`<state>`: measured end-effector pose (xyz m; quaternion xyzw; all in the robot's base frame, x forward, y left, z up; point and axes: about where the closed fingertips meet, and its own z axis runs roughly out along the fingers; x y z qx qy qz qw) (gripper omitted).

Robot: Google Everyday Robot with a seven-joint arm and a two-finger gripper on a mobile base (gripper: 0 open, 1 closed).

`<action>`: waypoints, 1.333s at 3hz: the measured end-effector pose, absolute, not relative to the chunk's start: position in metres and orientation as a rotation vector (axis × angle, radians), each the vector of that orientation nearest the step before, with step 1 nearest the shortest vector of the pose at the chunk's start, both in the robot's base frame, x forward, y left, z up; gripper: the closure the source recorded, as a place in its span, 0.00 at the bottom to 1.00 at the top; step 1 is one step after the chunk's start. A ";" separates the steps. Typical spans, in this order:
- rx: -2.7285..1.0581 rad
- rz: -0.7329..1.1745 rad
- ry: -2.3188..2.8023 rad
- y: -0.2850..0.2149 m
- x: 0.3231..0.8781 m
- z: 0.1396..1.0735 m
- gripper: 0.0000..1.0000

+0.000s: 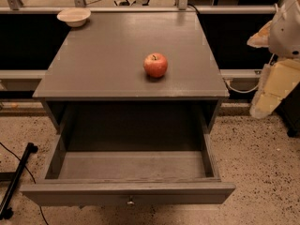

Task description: Place apple into top drawer

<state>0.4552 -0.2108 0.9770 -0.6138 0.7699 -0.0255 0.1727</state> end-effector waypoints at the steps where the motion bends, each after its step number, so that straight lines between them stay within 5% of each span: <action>1: -1.862 -0.027 2.035 -0.177 0.521 0.978 0.00; 4: -2.127 0.082 1.769 -0.057 0.644 0.944 0.00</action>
Offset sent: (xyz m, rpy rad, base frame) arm 0.1807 0.1350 -0.0041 0.0781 -0.0266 0.4274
